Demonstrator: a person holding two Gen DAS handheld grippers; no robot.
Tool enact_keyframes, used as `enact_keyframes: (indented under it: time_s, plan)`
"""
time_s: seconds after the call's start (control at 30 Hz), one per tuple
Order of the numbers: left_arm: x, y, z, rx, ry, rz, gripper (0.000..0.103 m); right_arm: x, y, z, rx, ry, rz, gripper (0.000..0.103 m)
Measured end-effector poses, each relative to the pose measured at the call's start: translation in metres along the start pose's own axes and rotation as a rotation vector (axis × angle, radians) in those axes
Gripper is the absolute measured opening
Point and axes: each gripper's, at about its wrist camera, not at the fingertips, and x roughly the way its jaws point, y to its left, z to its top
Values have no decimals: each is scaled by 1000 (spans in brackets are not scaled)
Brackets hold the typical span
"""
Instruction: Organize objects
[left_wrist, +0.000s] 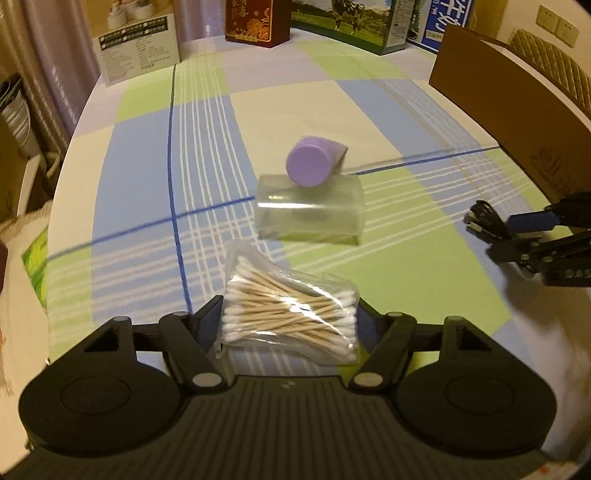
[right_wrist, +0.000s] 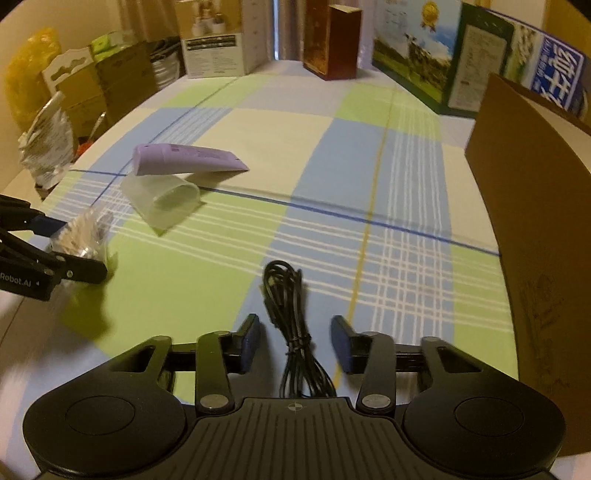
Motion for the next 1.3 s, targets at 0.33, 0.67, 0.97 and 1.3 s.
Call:
enact_keyframes:
  time_s: [0.33,0.67,0.97,1.3]
  plan:
    - [-14,-24,-13,-68,35,2,68,-8,12,-9,-28,22,23,12]
    - [-25,-49,-20,-64,43,-8,68,-46,-7,-25,92,14,85,12]
    - [-49,-88,-8,-31,-11,-34,68,-93,-27,-28,139,-64,106,12]
    - [-79,-144,21,33,-105,-81,68,-152,-70,-29,200,-162,92,12]
